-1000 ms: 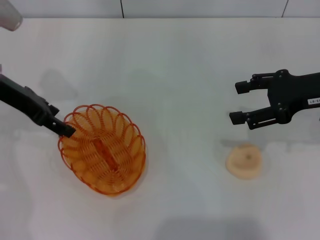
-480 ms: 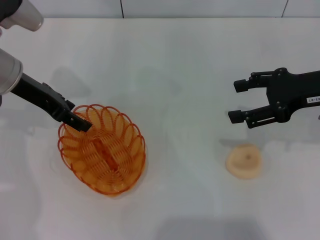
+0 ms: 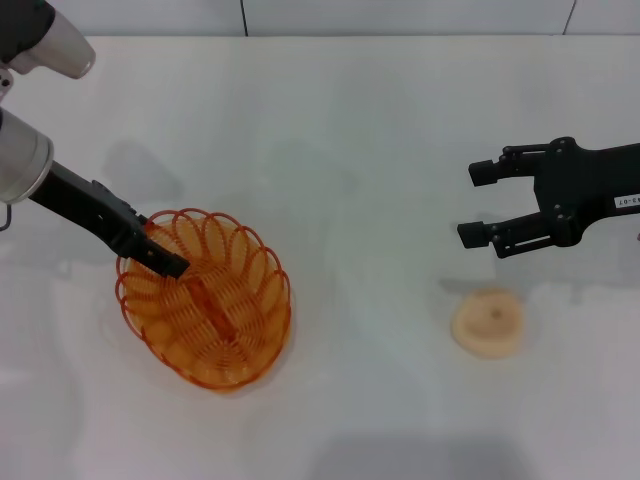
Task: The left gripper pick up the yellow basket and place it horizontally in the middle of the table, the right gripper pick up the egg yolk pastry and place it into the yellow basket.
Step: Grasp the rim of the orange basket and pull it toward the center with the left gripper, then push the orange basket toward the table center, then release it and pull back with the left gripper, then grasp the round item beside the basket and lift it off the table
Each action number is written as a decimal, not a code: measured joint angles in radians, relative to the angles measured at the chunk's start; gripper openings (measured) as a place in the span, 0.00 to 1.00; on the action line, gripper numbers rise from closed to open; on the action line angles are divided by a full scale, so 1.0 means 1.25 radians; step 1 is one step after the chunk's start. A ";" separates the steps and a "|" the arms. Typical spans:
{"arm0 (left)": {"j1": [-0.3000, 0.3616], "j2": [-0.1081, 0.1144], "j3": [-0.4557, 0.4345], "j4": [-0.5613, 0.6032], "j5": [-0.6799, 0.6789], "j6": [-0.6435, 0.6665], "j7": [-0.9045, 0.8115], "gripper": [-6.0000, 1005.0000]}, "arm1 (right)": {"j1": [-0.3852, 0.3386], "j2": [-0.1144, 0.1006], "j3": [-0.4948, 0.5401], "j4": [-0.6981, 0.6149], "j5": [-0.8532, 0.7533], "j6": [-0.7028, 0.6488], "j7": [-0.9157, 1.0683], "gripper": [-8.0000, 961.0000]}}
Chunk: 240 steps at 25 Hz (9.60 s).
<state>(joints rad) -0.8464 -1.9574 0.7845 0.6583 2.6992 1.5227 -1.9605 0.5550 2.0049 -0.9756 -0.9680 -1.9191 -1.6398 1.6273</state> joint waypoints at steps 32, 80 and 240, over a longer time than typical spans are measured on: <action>0.003 -0.011 0.023 0.002 0.004 -0.044 -0.030 0.46 | 0.001 0.000 0.000 0.000 0.000 -0.001 -0.002 0.89; 0.051 -0.041 0.067 0.171 -0.067 0.020 -0.197 0.10 | 0.003 -0.002 0.001 -0.001 0.009 0.002 -0.010 0.89; 0.329 0.006 -0.102 0.407 -0.696 0.206 -0.047 0.89 | -0.015 -0.044 0.002 -0.171 -0.105 -0.074 0.261 0.88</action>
<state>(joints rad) -0.4356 -1.9501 0.6569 1.1677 1.8293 1.7799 -2.0196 0.5359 1.9506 -0.9726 -1.1812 -2.0500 -1.7329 1.9532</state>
